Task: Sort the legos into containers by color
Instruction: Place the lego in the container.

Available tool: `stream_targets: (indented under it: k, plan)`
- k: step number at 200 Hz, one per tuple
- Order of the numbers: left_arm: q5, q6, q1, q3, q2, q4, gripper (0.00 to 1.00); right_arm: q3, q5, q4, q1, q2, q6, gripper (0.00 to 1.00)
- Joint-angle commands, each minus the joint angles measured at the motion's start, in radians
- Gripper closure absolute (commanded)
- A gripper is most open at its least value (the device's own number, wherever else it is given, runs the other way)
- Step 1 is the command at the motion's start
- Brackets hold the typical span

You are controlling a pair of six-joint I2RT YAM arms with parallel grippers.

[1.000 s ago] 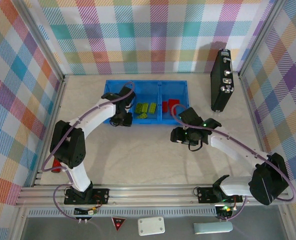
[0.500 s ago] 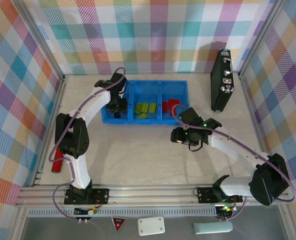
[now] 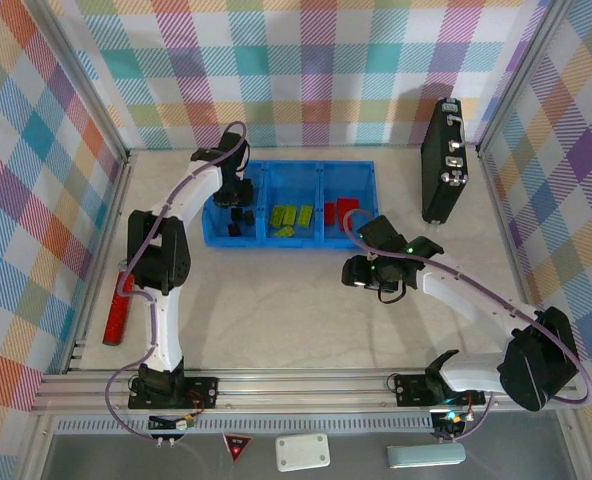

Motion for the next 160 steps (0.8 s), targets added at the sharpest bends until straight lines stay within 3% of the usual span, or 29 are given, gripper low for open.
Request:
stream_targets:
  k: [1, 113, 160]
  plan:
    - [0.001, -0.020, 0.018, 0.063, 0.047, 0.047, 0.67, 0.009, 0.016, -0.028, -0.005, 0.004, 0.003, 0.37]
    - [-0.048, -0.016, 0.032, 0.125, 0.190, 0.183, 0.64, -0.005, 0.021, -0.047, -0.005, -0.020, 0.011, 0.36]
    - [-0.040, -0.011, 0.032, 0.124, 0.169, 0.184, 0.52, 0.001, 0.035, -0.047, -0.005, -0.034, 0.007, 0.36]
